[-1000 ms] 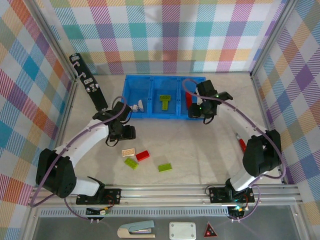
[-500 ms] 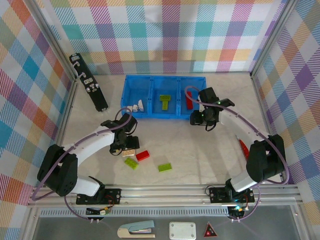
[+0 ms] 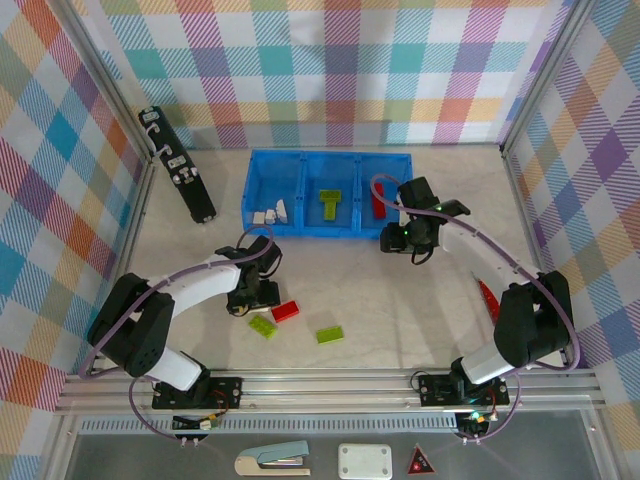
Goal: Sort the legos into containers by color
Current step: Pick up the lego from the bottom-left of the table.
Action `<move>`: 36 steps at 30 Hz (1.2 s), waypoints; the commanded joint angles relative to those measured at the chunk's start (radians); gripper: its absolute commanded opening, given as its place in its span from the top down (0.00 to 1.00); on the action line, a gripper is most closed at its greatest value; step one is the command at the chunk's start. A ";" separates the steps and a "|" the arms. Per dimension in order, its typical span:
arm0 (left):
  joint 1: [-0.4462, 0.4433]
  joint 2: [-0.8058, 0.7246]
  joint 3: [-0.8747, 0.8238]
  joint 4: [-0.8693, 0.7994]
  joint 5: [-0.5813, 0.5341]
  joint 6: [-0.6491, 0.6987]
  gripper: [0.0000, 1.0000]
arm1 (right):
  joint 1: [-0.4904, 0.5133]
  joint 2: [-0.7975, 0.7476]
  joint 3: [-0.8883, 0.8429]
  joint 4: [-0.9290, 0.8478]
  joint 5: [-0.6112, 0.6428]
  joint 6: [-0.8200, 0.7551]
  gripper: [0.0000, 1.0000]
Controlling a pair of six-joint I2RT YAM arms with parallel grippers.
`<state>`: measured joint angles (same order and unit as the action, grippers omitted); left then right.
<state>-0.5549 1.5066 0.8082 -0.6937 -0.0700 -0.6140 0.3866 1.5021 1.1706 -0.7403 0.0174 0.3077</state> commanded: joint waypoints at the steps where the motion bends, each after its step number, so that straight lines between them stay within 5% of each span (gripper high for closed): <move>1: -0.011 0.009 -0.009 0.013 -0.011 -0.013 0.27 | 0.003 -0.032 -0.012 0.002 -0.008 0.015 0.51; 19: -0.014 -0.005 0.017 -0.006 -0.019 0.003 0.37 | 0.003 -0.059 -0.014 -0.019 -0.007 0.028 0.51; 36: 0.028 0.158 0.379 -0.097 -0.032 0.143 0.38 | 0.003 -0.190 -0.101 -0.083 0.053 0.048 0.50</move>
<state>-0.5446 1.6386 1.1191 -0.7403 -0.0959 -0.5232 0.3866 1.3514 1.0859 -0.7837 0.0486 0.3355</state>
